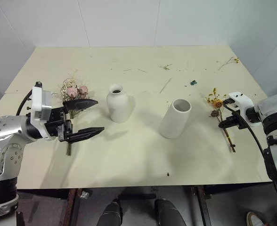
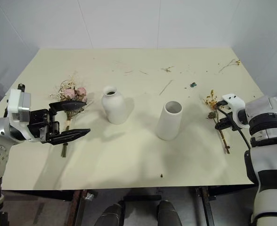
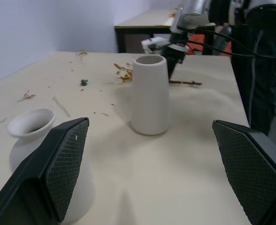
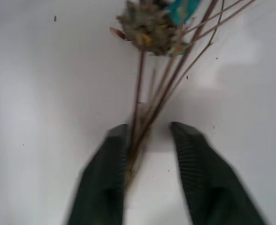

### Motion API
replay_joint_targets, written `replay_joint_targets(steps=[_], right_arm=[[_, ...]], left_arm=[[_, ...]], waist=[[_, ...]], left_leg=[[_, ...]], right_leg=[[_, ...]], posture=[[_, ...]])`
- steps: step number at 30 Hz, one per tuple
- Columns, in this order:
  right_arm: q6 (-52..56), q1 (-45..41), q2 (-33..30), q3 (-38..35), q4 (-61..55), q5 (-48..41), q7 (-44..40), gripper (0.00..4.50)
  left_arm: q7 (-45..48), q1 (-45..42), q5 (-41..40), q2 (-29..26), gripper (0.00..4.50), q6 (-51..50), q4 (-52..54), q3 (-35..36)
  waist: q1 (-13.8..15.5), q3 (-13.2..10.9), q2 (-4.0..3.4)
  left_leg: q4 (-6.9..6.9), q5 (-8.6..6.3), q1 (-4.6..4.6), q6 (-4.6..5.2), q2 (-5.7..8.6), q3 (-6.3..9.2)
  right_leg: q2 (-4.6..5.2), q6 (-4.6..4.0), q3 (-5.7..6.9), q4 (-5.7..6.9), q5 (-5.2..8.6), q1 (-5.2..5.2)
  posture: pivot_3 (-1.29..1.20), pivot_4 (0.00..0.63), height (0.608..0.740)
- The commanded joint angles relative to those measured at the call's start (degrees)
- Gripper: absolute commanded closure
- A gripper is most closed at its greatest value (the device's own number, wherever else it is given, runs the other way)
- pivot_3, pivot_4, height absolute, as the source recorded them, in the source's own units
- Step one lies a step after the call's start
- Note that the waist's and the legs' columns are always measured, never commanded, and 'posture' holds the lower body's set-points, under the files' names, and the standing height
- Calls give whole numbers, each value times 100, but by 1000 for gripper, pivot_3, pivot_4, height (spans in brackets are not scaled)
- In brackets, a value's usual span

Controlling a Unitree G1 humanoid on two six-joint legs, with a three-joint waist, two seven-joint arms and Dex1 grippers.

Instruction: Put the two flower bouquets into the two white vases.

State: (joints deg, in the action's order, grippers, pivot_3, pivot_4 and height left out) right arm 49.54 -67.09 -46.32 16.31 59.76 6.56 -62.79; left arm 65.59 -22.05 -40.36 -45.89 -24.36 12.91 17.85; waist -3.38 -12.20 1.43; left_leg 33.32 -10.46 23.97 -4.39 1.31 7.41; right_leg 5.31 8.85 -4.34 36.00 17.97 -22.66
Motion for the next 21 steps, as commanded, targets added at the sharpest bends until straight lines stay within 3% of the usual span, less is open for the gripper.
replay_joint_targets(steps=[1,4,6,10,12,16,21], right_arm=[[174,213,74,-223,-107,-184,-192,4363],[32,354,-123,-650,-498,-571,-633,4476],[-149,449,-246,-1148,-878,-862,-469,4476],[-1266,1119,-340,-2816,-2517,-1797,73,4476],[-1512,1358,-105,-3531,-3438,-2251,483,4476],[-1026,1654,462,-4485,-5432,-3381,1157,4476],[-220,1976,1520,-5052,-7271,-5127,2189,4476]], left_arm=[[98,-220,-13,-110,0,98,-103,-12],[140,-398,30,-111,0,122,-268,-64],[190,-489,61,-117,0,159,-405,-92],[200,-693,165,-23,0,255,-654,-240],[243,-799,204,1,0,315,-822,-294],[345,-1067,327,76,0,464,-1247,-433],[433,-1393,535,236,0,675,-1653,-707]], waist=[[-12,0,1],[-11,0,1],[-11,-2,-2],[20,-7,-11],[28,-8,-12],[12,-7,-11],[29,-7,-11]], left_leg=[[-2,0,-4,0,-1,-2],[-2,-1,-18,0,-3,-5],[-2,-1,-21,1,-3,-12],[-3,-2,-19,2,0,-22],[-7,-5,-18,5,0,-23],[-8,-6,-17,4,-5,-21],[-3,-6,-25,5,-7,-22]], right_leg=[[-2,-1,-2,0,0,3],[-4,-1,-6,1,0,12],[-4,1,-14,2,-1,15],[-2,7,-29,1,-4,10],[-2,8,-30,-1,-4,7],[-5,8,-31,0,-3,5],[-8,7,-37,10,-4,10]], posture=[[0,150,740],[0,150,740],[0,150,740],[0,150,740],[0,150,740],[0,150,740],[0,150,740]])
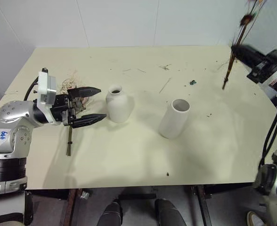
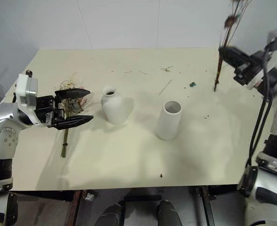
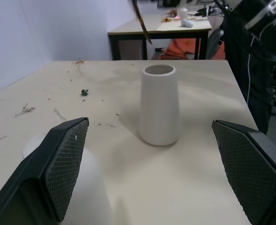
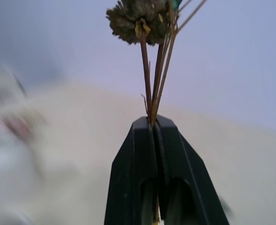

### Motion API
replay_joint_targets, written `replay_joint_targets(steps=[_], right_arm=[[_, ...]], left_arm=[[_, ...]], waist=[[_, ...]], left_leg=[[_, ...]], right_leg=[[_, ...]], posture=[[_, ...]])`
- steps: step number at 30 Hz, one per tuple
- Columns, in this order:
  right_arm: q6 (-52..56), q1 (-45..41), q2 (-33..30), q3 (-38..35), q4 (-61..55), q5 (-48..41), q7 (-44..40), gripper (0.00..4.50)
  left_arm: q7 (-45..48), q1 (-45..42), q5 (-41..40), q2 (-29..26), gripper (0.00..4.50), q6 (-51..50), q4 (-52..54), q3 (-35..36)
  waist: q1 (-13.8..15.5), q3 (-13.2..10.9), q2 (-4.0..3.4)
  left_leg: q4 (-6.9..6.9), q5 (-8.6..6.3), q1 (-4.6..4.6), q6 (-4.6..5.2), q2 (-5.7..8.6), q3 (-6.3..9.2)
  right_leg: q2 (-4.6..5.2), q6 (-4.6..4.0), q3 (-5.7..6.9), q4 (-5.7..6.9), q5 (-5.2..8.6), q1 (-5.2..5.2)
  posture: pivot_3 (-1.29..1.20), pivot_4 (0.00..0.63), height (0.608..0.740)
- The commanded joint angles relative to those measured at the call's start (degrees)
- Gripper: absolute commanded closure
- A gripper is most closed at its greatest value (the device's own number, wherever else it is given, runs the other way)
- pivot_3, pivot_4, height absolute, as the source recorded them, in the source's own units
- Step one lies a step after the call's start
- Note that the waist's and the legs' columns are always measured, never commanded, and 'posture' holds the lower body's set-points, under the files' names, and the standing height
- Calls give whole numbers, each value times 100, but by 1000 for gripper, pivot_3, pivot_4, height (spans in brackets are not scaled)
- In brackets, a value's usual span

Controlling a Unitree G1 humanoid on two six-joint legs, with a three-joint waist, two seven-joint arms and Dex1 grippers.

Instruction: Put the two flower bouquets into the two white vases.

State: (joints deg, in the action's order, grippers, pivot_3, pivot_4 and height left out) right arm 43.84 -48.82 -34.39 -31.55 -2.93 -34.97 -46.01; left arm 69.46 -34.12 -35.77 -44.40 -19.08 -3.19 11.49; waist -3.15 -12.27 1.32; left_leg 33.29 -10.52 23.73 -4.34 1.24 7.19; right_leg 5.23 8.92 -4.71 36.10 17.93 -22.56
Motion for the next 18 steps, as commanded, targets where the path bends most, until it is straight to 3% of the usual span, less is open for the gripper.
replay_joint_targets(steps=[1,5,8,13,18], right_arm=[[426,245,456,-265,-1247,-1213,661,4476],[483,1076,793,217,-2070,-1689,824,4476],[-134,1680,904,756,-2142,-1252,682,4476],[-1493,1809,1180,1156,-1483,-440,711,4476],[-1444,1710,1087,1156,-1547,-942,703,4476]], left_arm=[[44,-229,69,126,0,142,-58,-88],[49,-323,87,198,0,142,-146,-127],[2,-378,109,277,0,160,-183,-164],[-129,-396,76,409,0,77,-21,-148],[-219,-375,0,369,0,-19,128,-76]], waist=[[12,0,0],[26,3,5],[32,3,5],[7,3,6],[9,3,6]], left_leg=[[1,0,0,0,1,0],[0,0,0,1,1,3],[1,-1,0,3,2,1],[9,2,-9,7,4,-12],[0,2,-22,6,-2,-12]], right_leg=[[1,0,0,1,0,0],[2,0,-1,2,0,0],[2,-1,-2,1,0,0],[0,2,-15,1,-13,6],[-4,-1,-19,1,-13,12]], posture=[[0,150,740],[0,150,740],[0,150,740],[0,150,740],[0,150,740]])
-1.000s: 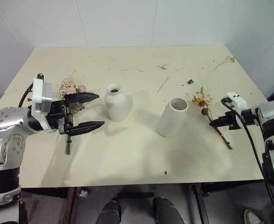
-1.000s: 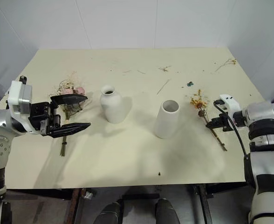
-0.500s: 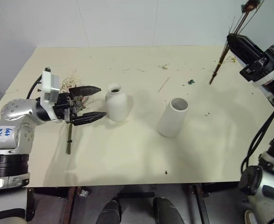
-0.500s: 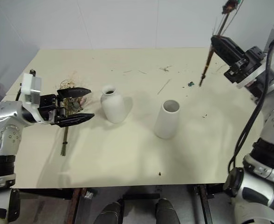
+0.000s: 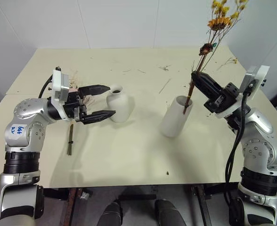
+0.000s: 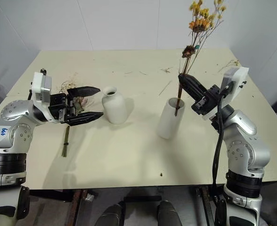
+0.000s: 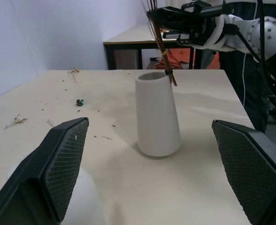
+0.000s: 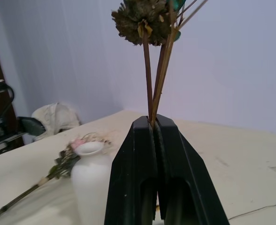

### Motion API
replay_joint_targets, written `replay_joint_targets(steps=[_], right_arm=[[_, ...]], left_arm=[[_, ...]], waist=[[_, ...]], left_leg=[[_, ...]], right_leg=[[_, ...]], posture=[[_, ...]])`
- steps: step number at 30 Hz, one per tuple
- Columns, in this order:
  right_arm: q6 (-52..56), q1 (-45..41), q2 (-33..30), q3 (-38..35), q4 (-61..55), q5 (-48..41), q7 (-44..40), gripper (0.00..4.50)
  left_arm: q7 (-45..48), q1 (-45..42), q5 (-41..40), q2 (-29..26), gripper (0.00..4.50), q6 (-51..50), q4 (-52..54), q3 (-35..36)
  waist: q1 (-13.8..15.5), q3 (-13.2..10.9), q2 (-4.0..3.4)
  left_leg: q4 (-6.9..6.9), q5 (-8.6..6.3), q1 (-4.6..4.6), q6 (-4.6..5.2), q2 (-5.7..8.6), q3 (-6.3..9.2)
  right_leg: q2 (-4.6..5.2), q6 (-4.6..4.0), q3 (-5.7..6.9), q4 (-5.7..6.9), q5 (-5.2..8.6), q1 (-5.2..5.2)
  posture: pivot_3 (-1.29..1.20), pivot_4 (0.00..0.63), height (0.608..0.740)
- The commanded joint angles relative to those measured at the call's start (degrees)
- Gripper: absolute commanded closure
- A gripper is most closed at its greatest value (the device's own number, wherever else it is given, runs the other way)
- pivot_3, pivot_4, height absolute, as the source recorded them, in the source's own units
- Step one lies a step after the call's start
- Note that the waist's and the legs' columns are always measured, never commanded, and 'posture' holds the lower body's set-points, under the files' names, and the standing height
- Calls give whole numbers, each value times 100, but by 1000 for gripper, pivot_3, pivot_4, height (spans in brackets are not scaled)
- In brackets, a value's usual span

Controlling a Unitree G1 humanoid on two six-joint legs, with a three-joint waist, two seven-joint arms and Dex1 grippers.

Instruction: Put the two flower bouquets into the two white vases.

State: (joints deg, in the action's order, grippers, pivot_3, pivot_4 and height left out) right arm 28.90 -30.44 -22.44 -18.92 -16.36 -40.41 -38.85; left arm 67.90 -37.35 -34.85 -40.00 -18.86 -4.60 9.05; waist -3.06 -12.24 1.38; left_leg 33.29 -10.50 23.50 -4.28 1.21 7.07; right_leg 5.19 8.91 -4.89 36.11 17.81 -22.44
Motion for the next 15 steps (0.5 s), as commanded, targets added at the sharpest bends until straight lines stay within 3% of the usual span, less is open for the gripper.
replay_joint_targets(steps=[1,5,8,15], right_arm=[[160,-155,-157,-170,-261,-602,15,4476],[759,-229,-638,-408,-424,-1511,7,4476],[839,-331,-883,-388,-353,-1691,10,4476],[312,-716,-926,-137,416,-1163,-222,4476]], left_arm=[[-67,-55,-110,-94,0,-60,282,190],[-86,-23,-113,-168,0,-66,271,292],[-102,-14,-92,-138,0,-52,280,306],[-161,16,-88,-54,0,-6,308,321]], waist=[[2,0,0],[14,0,0],[11,0,0],[12,0,0]], left_leg=[[-1,0,0,0,-1,0],[-7,0,2,0,-1,1],[-10,-1,2,1,-1,0],[-9,0,2,1,-2,-3]], right_leg=[[0,0,0,0,0,-1],[1,-1,-1,-7,1,-2],[1,-2,-1,-12,1,-2],[0,-3,-1,-13,2,-1]], posture=[[0,150,740],[0,150,740],[0,150,740],[0,150,740]])
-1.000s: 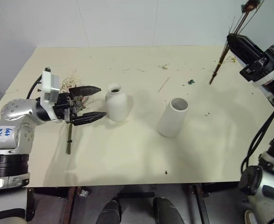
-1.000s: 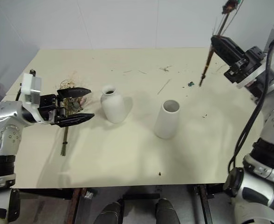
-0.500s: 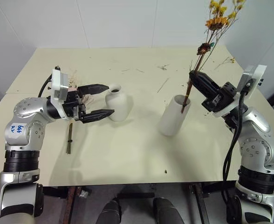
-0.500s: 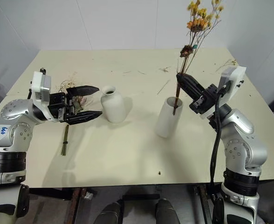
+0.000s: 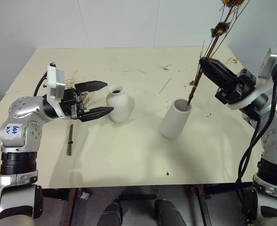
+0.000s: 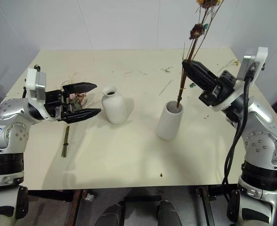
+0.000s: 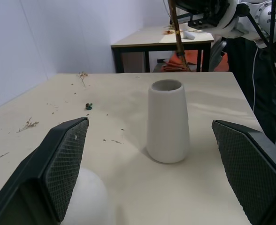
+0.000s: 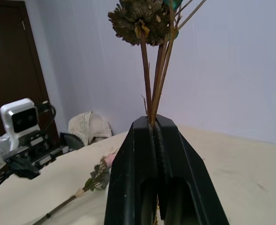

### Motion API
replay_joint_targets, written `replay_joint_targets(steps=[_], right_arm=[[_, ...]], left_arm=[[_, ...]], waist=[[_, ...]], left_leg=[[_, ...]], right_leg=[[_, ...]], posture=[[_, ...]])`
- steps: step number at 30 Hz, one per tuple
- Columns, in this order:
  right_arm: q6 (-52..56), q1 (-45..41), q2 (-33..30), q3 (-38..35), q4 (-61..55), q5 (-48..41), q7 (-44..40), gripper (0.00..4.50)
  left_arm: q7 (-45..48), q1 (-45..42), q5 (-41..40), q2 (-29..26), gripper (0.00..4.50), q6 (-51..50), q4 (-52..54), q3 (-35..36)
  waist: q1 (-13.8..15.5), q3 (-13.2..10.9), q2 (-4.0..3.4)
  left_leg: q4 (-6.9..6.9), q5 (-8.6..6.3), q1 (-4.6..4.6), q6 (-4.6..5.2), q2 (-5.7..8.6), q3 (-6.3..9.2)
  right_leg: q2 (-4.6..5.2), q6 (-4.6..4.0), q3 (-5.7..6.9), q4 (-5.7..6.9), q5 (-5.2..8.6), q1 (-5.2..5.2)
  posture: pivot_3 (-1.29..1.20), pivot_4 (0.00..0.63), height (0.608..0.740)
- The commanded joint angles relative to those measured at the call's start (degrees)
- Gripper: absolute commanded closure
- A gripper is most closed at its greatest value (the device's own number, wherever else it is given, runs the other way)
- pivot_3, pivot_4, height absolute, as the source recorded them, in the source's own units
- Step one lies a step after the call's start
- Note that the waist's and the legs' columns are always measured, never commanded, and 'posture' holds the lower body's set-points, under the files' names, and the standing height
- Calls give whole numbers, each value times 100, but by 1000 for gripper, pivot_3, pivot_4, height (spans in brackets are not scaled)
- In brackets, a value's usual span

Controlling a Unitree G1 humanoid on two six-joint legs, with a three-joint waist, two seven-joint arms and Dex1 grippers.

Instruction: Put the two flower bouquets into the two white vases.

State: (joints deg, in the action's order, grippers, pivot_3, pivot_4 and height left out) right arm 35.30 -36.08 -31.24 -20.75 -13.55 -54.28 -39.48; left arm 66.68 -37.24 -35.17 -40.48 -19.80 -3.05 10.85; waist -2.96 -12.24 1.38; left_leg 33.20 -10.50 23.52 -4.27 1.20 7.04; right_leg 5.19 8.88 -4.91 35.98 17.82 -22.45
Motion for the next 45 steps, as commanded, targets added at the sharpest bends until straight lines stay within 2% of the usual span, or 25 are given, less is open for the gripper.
replay_joint_targets(steps=[1,8,17,20,23,34,35,38,45], right_arm=[[-407,-192,-19,93,235,290,-199,4476],[-868,-272,149,302,782,643,-485,4476],[-1076,265,478,541,844,907,-562,4476],[-1399,481,557,669,863,1269,-482,4476],[-1450,504,467,497,913,1224,-456,3843],[-1259,723,245,329,677,1061,-538,179],[-1240,732,247,321,660,1046,-527,30],[-1177,762,209,281,594,981,-517,30],[-715,812,-567,35,543,681,-902,30]], left_arm=[[-46,3,-53,-2,0,94,154,138],[-117,-44,-53,-2,0,126,174,164],[-198,-16,-64,-31,0,172,208,241],[-227,-2,-63,-32,0,194,211,264],[-236,-1,-55,-64,0,221,198,296],[-237,67,-47,-134,0,163,210,380],[-236,70,-58,-141,0,152,214,387],[-212,99,-62,-200,0,107,215,395],[-252,214,-14,-587,0,-58,153,497]], waist=[[0,0,0],[-3,0,0],[-2,0,0],[-3,2,3],[-2,3,6],[-4,2,4],[-6,2,5],[-6,2,5],[18,1,5]], left_leg=[[-1,0,1,0,0,0],[-5,0,2,0,0,-1],[-7,0,1,0,-1,0],[-6,-1,-2,-1,-1,0],[-1,0,-7,-1,-1,0],[-12,-1,-4,-1,-2,0],[-12,-1,-4,-1,-2,-1],[-11,-1,-5,-1,-2,-1],[-12,-4,0,1,-1,-1]], right_leg=[[0,0,0,-1,0,-1],[0,0,0,-3,0,-3],[-2,0,0,-3,0,-3],[-2,0,0,-2,1,1],[-2,0,0,-2,-1,7],[-3,-4,-2,-4,1,-2],[-3,-4,-2,-4,1,-1],[-3,-4,-2,-3,1,-1],[-1,-5,-1,-12,2,-1]], posture=[[0,150,740],[0,150,740],[0,150,740],[0,150,740],[0,150,740],[0,150,740],[0,150,740],[0,150,740],[0,150,740]])
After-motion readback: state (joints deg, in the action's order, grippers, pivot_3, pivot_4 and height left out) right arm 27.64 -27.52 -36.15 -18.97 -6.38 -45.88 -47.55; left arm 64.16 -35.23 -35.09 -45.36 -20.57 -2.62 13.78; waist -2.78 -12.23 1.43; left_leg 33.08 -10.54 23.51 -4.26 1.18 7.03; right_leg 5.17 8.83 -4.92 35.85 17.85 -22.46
